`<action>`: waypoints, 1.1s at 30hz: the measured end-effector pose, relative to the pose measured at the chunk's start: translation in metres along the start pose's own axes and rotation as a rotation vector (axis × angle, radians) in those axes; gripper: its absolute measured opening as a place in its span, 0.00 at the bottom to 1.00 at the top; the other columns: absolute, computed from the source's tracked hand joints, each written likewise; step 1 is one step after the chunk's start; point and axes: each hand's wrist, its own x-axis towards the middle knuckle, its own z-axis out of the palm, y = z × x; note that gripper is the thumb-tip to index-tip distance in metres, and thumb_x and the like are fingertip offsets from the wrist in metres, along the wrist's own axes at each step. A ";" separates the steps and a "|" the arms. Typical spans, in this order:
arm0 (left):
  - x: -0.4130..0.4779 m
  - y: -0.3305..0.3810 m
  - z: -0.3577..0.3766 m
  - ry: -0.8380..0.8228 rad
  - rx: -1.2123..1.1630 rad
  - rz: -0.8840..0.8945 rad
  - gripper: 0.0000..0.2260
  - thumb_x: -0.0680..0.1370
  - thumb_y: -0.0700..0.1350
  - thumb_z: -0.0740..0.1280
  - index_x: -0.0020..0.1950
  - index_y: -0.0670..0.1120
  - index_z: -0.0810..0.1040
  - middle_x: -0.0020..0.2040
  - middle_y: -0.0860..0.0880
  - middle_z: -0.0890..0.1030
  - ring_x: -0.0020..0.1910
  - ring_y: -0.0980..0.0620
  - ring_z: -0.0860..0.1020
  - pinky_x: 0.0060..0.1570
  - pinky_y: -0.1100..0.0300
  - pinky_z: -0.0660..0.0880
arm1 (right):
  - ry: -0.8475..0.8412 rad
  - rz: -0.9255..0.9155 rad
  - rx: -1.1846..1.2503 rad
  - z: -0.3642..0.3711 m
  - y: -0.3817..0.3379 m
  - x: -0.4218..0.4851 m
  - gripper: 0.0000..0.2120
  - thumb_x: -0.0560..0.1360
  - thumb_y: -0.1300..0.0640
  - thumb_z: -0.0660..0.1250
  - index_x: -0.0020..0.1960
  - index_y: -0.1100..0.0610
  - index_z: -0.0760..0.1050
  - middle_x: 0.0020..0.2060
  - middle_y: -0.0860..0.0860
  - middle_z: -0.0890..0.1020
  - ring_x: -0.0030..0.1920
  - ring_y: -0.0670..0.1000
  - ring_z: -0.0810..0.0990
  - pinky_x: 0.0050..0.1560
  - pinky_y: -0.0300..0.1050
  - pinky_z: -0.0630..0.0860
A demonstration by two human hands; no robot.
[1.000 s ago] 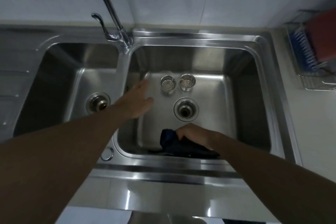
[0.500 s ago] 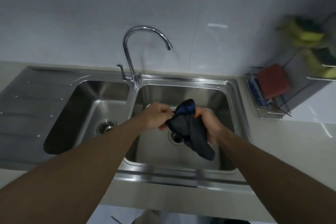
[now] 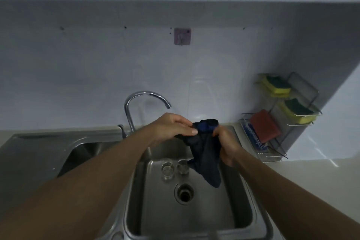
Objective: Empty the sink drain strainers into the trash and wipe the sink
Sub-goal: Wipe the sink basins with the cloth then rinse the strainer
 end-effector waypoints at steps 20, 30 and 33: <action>0.050 0.094 0.018 -0.070 0.205 0.445 0.06 0.75 0.37 0.74 0.51 0.41 0.86 0.46 0.44 0.86 0.44 0.49 0.84 0.50 0.58 0.82 | 0.184 -0.592 -0.433 -0.033 -0.048 -0.008 0.09 0.77 0.52 0.68 0.56 0.51 0.80 0.53 0.52 0.80 0.54 0.49 0.80 0.55 0.44 0.76; 0.066 0.111 0.004 0.007 -0.285 0.302 0.18 0.71 0.32 0.77 0.57 0.39 0.77 0.49 0.40 0.85 0.47 0.47 0.86 0.45 0.61 0.82 | 0.185 -0.554 -0.274 -0.025 -0.084 -0.007 0.10 0.79 0.62 0.64 0.43 0.66 0.78 0.36 0.53 0.79 0.40 0.49 0.78 0.44 0.48 0.75; 0.071 0.110 0.006 0.045 -0.550 0.253 0.15 0.71 0.33 0.77 0.56 0.38 0.79 0.50 0.39 0.85 0.47 0.47 0.86 0.45 0.61 0.82 | 0.164 -0.561 -0.241 -0.019 -0.091 -0.007 0.11 0.78 0.65 0.63 0.37 0.68 0.74 0.34 0.56 0.74 0.37 0.52 0.73 0.41 0.50 0.71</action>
